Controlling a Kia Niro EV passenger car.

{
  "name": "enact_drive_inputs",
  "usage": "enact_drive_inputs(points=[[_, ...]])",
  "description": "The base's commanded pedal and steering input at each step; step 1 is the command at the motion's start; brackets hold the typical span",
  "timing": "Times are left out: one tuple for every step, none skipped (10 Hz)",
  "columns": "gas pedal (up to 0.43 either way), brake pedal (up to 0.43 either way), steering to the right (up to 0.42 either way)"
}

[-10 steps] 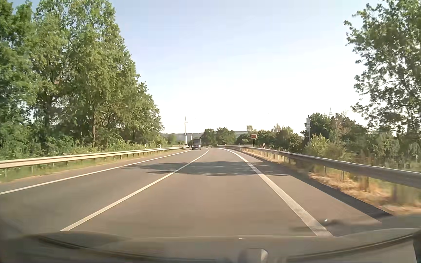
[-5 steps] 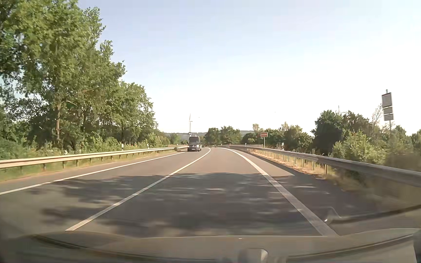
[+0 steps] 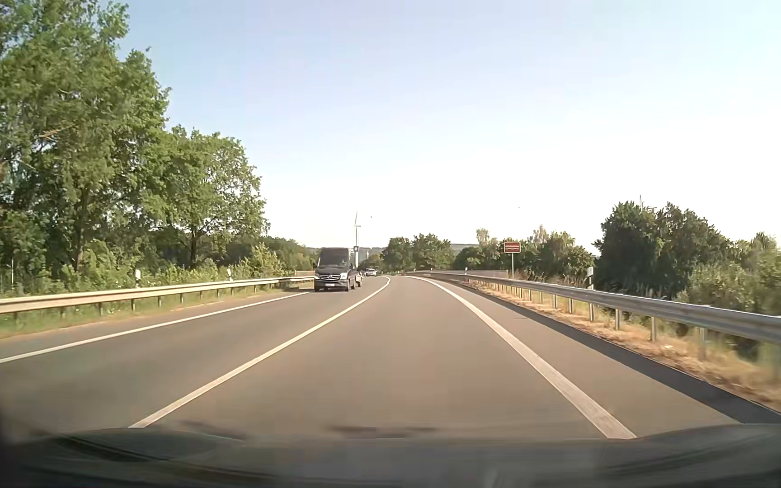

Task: Follow the waypoints while adhering to traffic rules and regulations

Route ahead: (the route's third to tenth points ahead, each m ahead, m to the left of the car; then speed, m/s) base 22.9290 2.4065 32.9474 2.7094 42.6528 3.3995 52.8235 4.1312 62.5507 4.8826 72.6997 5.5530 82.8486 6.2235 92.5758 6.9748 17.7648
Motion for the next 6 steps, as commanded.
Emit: enact_drive_inputs(points=[[0.189, 0.006, 0.0], [0.189, 0.006, -0.002], [0.189, 0.006, -0.003], [0.189, 0.006, -0.003], [0.189, 0.006, -0.004], [0.189, 0.006, -0.005]])
